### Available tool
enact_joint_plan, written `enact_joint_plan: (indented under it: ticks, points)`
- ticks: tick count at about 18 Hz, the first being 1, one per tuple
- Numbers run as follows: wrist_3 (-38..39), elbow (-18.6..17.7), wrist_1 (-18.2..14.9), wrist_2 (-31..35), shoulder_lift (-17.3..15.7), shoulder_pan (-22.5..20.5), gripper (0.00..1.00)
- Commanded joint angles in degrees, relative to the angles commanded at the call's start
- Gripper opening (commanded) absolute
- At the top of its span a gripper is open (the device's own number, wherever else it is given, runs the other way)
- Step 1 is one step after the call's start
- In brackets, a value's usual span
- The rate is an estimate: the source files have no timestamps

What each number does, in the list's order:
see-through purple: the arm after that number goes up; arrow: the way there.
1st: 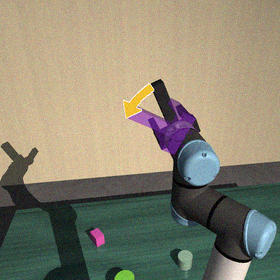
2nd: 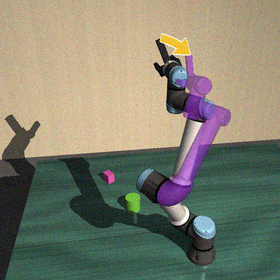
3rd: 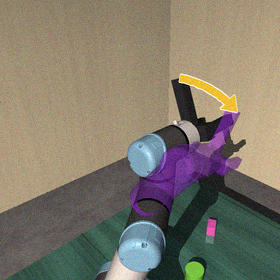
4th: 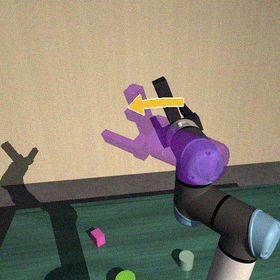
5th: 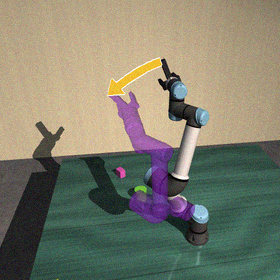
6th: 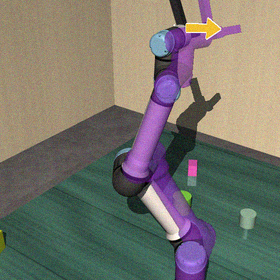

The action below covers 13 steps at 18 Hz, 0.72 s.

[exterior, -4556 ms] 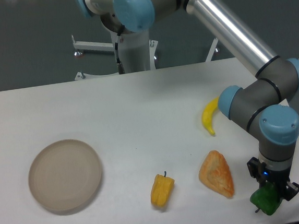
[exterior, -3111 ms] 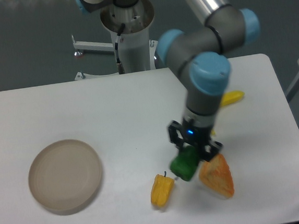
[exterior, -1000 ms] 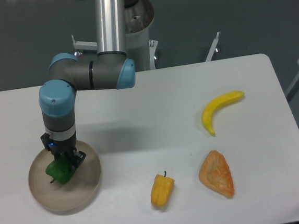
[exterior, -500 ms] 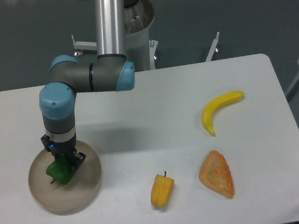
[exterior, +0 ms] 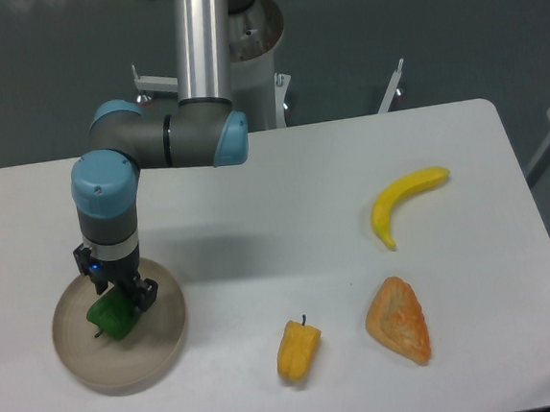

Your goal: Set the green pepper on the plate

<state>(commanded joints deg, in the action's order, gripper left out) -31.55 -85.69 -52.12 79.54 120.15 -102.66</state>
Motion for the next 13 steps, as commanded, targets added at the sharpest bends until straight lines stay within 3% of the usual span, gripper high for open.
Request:
enact_joint_plan:
  ticks: [3, 6, 13]
  points:
    - [0.0, 0.0, -0.1, -0.1, -2.1, -1.6, 1.0]
    - [-0.5, -0.2, -0.7, 0.4, -4.6, -6.2, 1.0]
    - [-3.7, 1.1, -1.0, 3.3, -6.0, -15.5, 1.0]
